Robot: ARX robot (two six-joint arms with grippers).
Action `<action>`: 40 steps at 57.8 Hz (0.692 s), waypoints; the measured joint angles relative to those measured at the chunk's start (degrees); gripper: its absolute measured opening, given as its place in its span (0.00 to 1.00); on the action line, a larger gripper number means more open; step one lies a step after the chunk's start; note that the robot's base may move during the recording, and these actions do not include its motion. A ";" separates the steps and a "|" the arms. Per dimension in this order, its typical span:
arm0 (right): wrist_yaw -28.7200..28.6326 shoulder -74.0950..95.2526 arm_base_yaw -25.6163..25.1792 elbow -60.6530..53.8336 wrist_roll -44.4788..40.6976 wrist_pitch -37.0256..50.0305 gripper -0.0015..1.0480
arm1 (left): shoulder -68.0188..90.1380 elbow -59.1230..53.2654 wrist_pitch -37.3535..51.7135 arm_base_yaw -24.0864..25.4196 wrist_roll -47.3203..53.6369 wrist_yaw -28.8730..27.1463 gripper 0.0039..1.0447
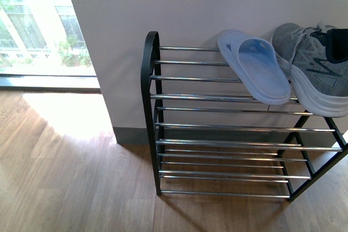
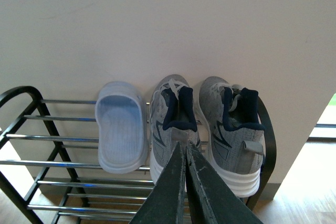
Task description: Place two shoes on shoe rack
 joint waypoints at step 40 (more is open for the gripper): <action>-0.09 -25.16 -0.02 -3.87 0.00 -19.56 0.02 | 0.00 0.00 0.00 0.00 0.00 0.00 0.02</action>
